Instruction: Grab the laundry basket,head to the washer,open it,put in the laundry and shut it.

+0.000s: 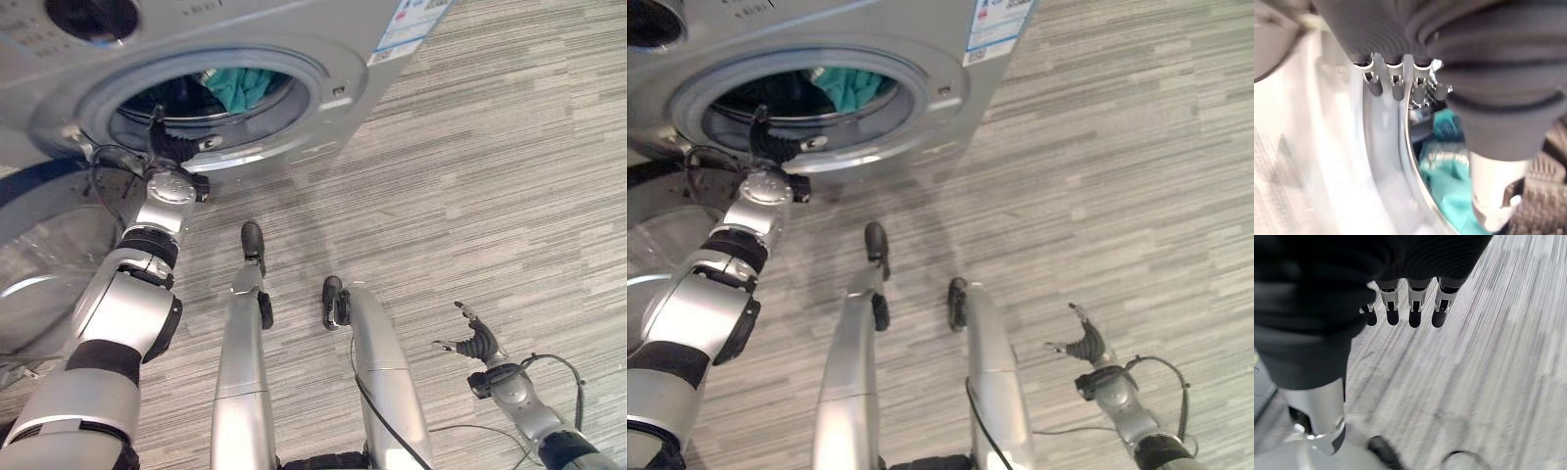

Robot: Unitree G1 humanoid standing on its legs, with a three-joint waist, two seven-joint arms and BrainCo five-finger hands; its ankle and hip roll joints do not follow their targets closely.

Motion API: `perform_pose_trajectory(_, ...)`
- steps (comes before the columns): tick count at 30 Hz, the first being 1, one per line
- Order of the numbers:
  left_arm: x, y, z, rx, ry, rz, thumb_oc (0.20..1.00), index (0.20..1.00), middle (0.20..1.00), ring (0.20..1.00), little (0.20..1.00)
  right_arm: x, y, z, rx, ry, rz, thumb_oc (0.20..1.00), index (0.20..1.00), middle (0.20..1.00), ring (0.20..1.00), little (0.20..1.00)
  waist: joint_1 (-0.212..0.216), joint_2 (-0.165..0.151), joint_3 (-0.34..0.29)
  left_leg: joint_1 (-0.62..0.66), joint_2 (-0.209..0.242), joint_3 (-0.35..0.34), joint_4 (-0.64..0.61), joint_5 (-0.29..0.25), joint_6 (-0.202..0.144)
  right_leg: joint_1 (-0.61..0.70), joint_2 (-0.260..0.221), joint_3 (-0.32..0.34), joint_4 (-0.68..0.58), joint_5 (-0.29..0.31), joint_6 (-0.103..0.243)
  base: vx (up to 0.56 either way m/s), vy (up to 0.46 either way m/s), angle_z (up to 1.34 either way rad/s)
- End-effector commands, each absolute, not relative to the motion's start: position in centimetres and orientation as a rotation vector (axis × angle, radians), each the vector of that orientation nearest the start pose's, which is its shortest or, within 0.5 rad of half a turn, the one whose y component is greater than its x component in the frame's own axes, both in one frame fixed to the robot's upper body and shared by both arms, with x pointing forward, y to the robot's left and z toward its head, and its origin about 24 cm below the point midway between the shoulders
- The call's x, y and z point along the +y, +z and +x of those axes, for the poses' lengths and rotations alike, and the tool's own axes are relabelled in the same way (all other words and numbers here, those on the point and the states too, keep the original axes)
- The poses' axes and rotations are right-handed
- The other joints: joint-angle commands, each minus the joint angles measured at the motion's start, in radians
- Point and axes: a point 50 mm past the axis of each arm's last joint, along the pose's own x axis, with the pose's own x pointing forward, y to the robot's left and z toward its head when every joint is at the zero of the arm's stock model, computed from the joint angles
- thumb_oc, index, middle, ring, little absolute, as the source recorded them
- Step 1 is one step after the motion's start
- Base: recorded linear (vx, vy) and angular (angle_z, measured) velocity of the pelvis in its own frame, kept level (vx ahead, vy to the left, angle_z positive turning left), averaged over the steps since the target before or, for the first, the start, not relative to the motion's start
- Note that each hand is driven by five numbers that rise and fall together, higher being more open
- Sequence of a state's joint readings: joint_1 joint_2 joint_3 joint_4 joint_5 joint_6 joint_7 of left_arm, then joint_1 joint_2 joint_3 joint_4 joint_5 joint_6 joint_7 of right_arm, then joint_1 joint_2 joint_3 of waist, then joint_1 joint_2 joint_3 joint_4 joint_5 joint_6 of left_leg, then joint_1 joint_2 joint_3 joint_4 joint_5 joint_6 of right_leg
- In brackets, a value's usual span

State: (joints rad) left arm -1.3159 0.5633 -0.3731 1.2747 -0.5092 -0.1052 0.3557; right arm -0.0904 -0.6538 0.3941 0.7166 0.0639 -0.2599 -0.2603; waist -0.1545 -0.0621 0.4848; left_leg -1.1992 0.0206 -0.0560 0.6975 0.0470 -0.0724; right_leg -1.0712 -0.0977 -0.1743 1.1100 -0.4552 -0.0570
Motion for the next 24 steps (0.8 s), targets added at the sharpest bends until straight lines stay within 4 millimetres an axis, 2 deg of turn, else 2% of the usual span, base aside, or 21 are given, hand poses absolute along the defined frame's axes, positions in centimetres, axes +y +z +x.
perform_pose_trajectory(1, 25.0, 26.0, 41.5, -0.241, 0.483, 0.223, 1.000, 1.000, 1.000, 1.000, 1.000, -28.4, -5.1, 20.2, 0.412, -0.054, -0.706, 1.000, 1.000, 1.000, 1.000, 1.000, -0.005, 0.060, -0.012, 0.033, 0.025, -0.013, -0.001, -0.067, -0.039, 0.030, -0.026, 0.110, -0.086, 0.036, 0.106, -0.02, -0.001, 0.40)
perform_pose_trajectory(5, 25.4, 22.7, 41.4, -0.156, 0.488, 0.252, 1.000, 1.000, 1.000, 1.000, 1.000, -28.0, -6.1, 19.5, 0.452, -0.027, -0.725, 1.000, 1.000, 1.000, 1.000, 1.000, 0.002, 0.062, -0.011, 0.086, 0.030, -0.011, -0.051, -0.042, -0.039, 0.073, -0.019, 0.112, -0.106, 0.039, 0.108, -0.01, -0.031, -0.06)
perform_pose_trajectory(7, 25.7, 17.8, 40.6, -0.068, 0.477, 0.224, 1.000, 1.000, 1.000, 1.000, 1.000, -27.7, -6.9, 18.9, 0.487, -0.035, -0.704, 1.000, 1.000, 1.000, 1.000, 1.000, 0.019, 0.069, -0.007, 0.142, 0.032, -0.016, -0.069, -0.026, -0.043, 0.132, -0.021, 0.101, -0.103, 0.021, 0.100, 0.01, -0.113, -0.10)
perform_pose_trajectory(8, 25.5, 16.2, 40.3, -0.047, 0.468, 0.199, 1.000, 1.000, 1.000, 1.000, 1.000, -27.9, -7.1, 18.6, 0.504, -0.048, -0.702, 1.000, 1.000, 1.000, 1.000, 1.000, 0.025, 0.073, -0.007, 0.171, 0.036, -0.020, -0.084, -0.020, -0.044, 0.159, -0.018, 0.095, -0.104, 0.012, 0.095, 0.02, -0.071, -0.03)
perform_pose_trajectory(9, 25.5, 16.1, 40.3, -0.046, 0.468, 0.199, 1.000, 1.000, 1.000, 1.000, 1.000, -27.9, -7.2, 18.6, 0.505, -0.048, -0.703, 1.000, 1.000, 1.000, 1.000, 1.000, 0.025, 0.073, -0.006, 0.174, 0.036, -0.020, -0.085, -0.020, -0.044, 0.163, -0.018, 0.094, -0.105, 0.012, 0.095, 0.02, -0.087, 0.00)
perform_pose_trajectory(12, 25.3, 10.6, 38.3, 0.033, 0.443, 0.142, 1.000, 1.000, 1.000, 1.000, 1.000, -28.2, -7.2, 18.2, 0.518, -0.073, -0.688, 1.000, 1.000, 1.000, 1.000, 1.000, 0.051, 0.080, -0.003, 0.269, 0.043, -0.037, -0.127, 0.012, -0.059, 0.260, -0.008, 0.065, -0.114, -0.014, 0.070, -0.01, -0.162, 0.09)
perform_pose_trajectory(13, 24.9, 7.5, 36.9, 0.080, 0.423, 0.077, 1.000, 1.000, 1.000, 1.000, 1.000, -28.9, -7.5, 17.7, 0.544, -0.112, -0.675, 1.000, 1.000, 1.000, 1.000, 1.000, 0.074, 0.095, 0.001, 0.333, 0.055, -0.060, -0.195, 0.081, -0.071, 0.323, 0.021, 0.028, -0.142, 0.004, 0.047, -0.06, -0.248, 0.24)
perform_pose_trajectory(14, 24.9, 6.1, 36.0, 0.102, 0.414, 0.062, 1.000, 1.000, 1.000, 1.000, 1.000, -29.0, -7.5, 17.5, 0.550, -0.128, -0.667, 1.000, 1.000, 1.000, 1.000, 1.000, 0.082, 0.098, -0.002, 0.363, 0.057, -0.070, -0.218, 0.099, -0.078, 0.356, 0.031, 0.010, -0.155, 0.002, 0.039, -0.07, -0.182, 0.38)
perform_pose_trajectory(15, 24.9, 6.1, 36.0, 0.102, 0.414, 0.062, 1.000, 1.000, 1.000, 1.000, 1.000, -29.0, -7.5, 17.5, 0.550, -0.127, -0.667, 1.000, 1.000, 1.000, 1.000, 1.000, 0.081, 0.099, 0.000, 0.365, 0.057, -0.071, -0.219, 0.099, -0.078, 0.360, 0.032, 0.009, -0.156, 0.003, 0.039, 0.01, -0.176, 0.50)
perform_pose_trajectory(16, 25.0, 4.4, 34.7, 0.123, 0.410, 0.040, 1.000, 1.000, 1.000, 1.000, 1.000, -29.1, -7.8, 17.0, 0.567, -0.135, -0.658, 1.000, 1.000, 1.000, 1.000, 1.000, 0.096, 0.101, -0.006, 0.426, 0.064, -0.093, -0.286, 0.136, -0.086, 0.415, 0.052, -0.014, -0.180, 0.002, 0.029, -0.01, -0.157, 0.53)
perform_pose_trajectory(17, 24.8, 3.7, 34.1, 0.129, 0.408, 0.036, 1.000, 1.000, 1.000, 1.000, 1.000, -29.2, -7.9, 16.7, 0.572, -0.145, -0.648, 1.000, 1.000, 1.000, 1.000, 1.000, 0.101, 0.103, -0.012, 0.459, 0.072, -0.098, -0.336, 0.161, -0.094, 0.450, 0.059, -0.027, -0.202, -0.001, 0.024, 0.00, -0.157, 0.45)
perform_pose_trajectory(18, 24.8, 3.7, 34.1, 0.130, 0.408, 0.036, 1.000, 1.000, 1.000, 1.000, 1.000, -29.2, -7.9, 16.7, 0.572, -0.145, -0.648, 1.000, 1.000, 1.000, 1.000, 1.000, 0.101, 0.104, -0.010, 0.462, 0.072, -0.099, -0.338, 0.161, -0.094, 0.453, 0.059, -0.027, -0.204, 0.000, 0.024, 0.00, -0.169, 0.45)
perform_pose_trajectory(19, 24.3, 2.9, 33.2, 0.123, 0.381, 0.049, 1.000, 1.000, 1.000, 1.000, 1.000, -29.5, -8.0, 15.9, 0.581, -0.192, -0.600, 1.000, 1.000, 1.000, 1.000, 1.000, 0.107, 0.104, -0.029, 0.517, 0.092, -0.097, -0.429, 0.204, -0.106, 0.520, 0.065, -0.064, -0.262, 0.005, 0.021, 0.01, -0.119, 0.49)
perform_pose_trajectory(21, 24.2, 2.7, 32.9, 0.113, 0.370, 0.071, 1.000, 1.000, 1.000, 1.000, 1.000, -29.6, -8.2, 15.6, 0.588, -0.220, -0.565, 1.000, 1.000, 1.000, 1.000, 1.000, 0.107, 0.105, -0.035, 0.545, 0.098, -0.097, -0.456, 0.210, -0.103, 0.557, 0.071, -0.075, -0.289, 0.012, 0.024, 0.01, -0.089, 0.60)
perform_pose_trajectory(22, 24.0, 2.1, 32.3, 0.117, 0.357, 0.089, 1.000, 1.000, 1.000, 1.000, 1.000, -29.8, -8.3, 15.3, 0.595, -0.260, -0.525, 1.000, 1.000, 1.000, 1.000, 1.000, 0.105, 0.104, -0.044, 0.566, 0.105, -0.077, -0.475, 0.207, -0.099, 0.598, 0.072, -0.090, -0.334, 0.026, 0.030, -0.01, -0.078, 0.61)
perform_pose_trajectory(23, 23.9, 1.4, 31.7, 0.136, 0.341, 0.097, 1.000, 1.000, 1.000, 1.000, 1.000, -30.0, -8.3, 15.2, 0.592, -0.302, -0.477, 1.000, 1.000, 1.000, 1.000, 1.000, 0.097, 0.097, -0.054, 0.568, 0.120, -0.012, -0.458, 0.192, -0.078, 0.637, 0.063, -0.108, -0.381, 0.044, 0.028, -0.03, -0.027, 0.56)
perform_pose_trajectory(24, 24.0, 0.6, 31.1, 0.164, 0.328, 0.087, 1.000, 1.000, 1.000, 1.000, 1.000, -29.9, -8.4, 15.4, 0.588, -0.315, -0.445, 1.000, 1.000, 1.000, 1.000, 1.000, 0.092, 0.092, -0.066, 0.588, 0.115, 0.030, -0.415, 0.168, -0.046, 0.657, 0.060, -0.103, -0.413, 0.073, 0.036, -0.05, 0.009, 0.45)
